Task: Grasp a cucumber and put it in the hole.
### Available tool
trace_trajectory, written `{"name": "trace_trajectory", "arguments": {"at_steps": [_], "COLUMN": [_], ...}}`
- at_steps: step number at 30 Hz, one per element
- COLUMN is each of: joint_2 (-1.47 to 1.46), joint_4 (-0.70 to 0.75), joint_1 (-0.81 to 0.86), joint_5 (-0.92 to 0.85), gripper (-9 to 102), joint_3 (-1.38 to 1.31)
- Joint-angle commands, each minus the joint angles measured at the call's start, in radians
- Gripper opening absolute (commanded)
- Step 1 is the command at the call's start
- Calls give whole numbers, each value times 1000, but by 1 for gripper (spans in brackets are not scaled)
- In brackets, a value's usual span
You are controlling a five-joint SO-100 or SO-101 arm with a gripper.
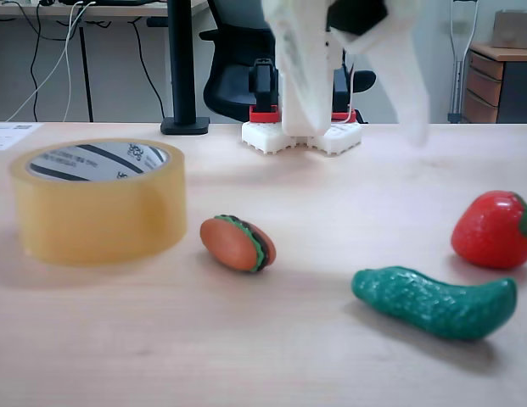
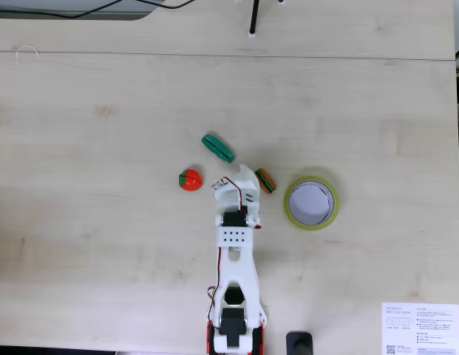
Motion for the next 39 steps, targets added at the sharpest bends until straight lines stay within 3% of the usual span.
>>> {"name": "trace_trajectory", "arguments": {"at_steps": [1,12,22,39], "joint_2": [-15,-225,-425,-692], "joint_4": [-71,-86,-86,-86], "joint_1": [-6,-23,-49,-61], "joint_5": [-12,-91,-149,-156], "gripper": [34,37,34,37], "joint_3": [-109,-302,-430,-649]}}
